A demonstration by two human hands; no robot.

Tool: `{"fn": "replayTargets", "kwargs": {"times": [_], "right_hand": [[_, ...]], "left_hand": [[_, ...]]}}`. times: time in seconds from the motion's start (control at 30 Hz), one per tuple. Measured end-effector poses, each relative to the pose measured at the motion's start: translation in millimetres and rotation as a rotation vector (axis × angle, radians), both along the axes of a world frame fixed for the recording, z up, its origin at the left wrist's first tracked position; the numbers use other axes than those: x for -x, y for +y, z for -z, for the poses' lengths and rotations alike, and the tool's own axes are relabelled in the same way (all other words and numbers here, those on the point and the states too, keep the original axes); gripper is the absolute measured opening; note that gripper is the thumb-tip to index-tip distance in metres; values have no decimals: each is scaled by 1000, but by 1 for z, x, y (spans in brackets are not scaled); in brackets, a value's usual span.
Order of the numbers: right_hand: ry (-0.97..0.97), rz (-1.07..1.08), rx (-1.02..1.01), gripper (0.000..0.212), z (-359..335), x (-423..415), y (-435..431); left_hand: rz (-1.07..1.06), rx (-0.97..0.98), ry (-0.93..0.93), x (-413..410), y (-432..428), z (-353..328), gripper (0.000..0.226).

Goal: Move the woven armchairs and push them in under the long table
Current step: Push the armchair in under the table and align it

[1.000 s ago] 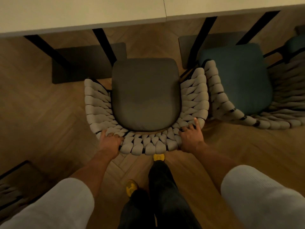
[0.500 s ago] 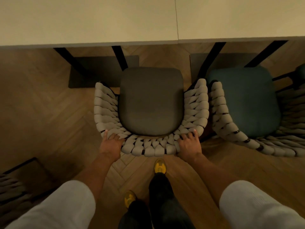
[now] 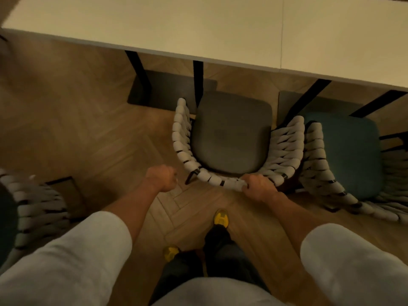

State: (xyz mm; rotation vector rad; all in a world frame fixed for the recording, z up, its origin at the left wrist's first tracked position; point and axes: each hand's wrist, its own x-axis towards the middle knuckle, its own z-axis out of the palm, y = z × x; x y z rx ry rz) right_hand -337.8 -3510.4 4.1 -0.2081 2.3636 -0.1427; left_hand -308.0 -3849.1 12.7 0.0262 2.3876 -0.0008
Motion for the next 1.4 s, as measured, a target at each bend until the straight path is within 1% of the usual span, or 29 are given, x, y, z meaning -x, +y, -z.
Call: {"fn": "replayTargets", "kwargs": {"times": [0.03,0.13,0.27,0.43,0.57,0.7,0.83,1.0,1.13,1.23,1.4], "right_hand": [[-5,-7,-7,49,-3,-6,-12],[-12,-82,-2,43,-17,-24,-59],[-1,-175,32,39,-24,-51,-129],[46,-345,83,36,-35,-88,-224],[32,-472,82,34,-33,-111,-298],[8,-580,83,42,-31,-131,-366],[6,-697,105,48,-31,-144,-423],[5,-853,128,48,-29,-153,-482],[27,-962,116,51,-28,-146,-528],[44,-1036,124,51,-29,-133,-565],[71,-1084,151,50,-24,-88,-628]], "left_hand": [[-27,-4,-10,-11,-13,-4,45],[-91,-20,-23,-48,-58,-11,46],[-174,-12,9,-116,-118,-14,45],[-373,-43,17,-204,-181,-11,44],[-542,-69,54,-268,-226,-15,38],[-723,-89,92,-326,-264,-13,35],[-856,-90,154,-369,-285,-16,35],[-1013,-61,234,-404,-307,-8,33],[-1114,-26,297,-413,-326,-6,29],[-1192,-12,321,-410,-342,-1,26],[-1264,8,331,-380,-377,14,25]]}}
